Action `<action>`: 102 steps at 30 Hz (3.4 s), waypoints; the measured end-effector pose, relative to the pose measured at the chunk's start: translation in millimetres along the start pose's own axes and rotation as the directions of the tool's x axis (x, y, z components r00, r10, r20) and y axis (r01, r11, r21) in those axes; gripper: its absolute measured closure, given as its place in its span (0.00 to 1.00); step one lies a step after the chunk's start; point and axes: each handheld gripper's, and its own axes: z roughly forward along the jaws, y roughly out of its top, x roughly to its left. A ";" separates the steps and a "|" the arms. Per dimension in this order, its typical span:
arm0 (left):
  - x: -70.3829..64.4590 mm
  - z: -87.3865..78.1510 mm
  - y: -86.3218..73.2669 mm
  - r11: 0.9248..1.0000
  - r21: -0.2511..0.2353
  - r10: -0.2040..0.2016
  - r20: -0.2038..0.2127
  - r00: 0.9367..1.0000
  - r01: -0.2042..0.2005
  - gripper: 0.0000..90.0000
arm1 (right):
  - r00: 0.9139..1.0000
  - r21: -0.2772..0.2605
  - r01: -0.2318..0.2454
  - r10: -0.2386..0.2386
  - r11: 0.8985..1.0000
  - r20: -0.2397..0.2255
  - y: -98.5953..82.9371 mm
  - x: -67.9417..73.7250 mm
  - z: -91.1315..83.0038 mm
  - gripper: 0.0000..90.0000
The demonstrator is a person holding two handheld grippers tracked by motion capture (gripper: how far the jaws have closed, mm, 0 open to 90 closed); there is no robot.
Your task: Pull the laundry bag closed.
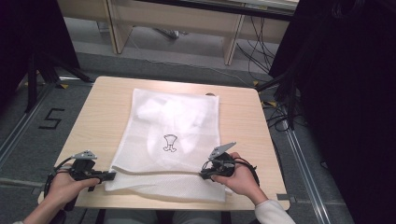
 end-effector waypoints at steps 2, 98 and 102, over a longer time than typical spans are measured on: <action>0.1 0.0 -0.1 1.000 0.000 -0.001 -0.001 1.000 0.001 0.95 | 1.000 0.006 0.004 -0.004 1.000 -0.001 -0.2 -0.4 -0.5 0.92; 0.3 1.2 -0.4 1.000 0.017 -0.015 -0.011 1.000 0.015 0.95 | 0.994 0.002 -0.097 0.096 0.995 0.059 -39.6 -20.7 -27.3 0.92; 1.3 0.2 -0.4 1.000 0.019 -0.012 -0.006 1.000 0.012 0.95 | 0.994 0.003 -0.098 0.097 0.995 0.051 -39.8 -21.1 -27.2 0.92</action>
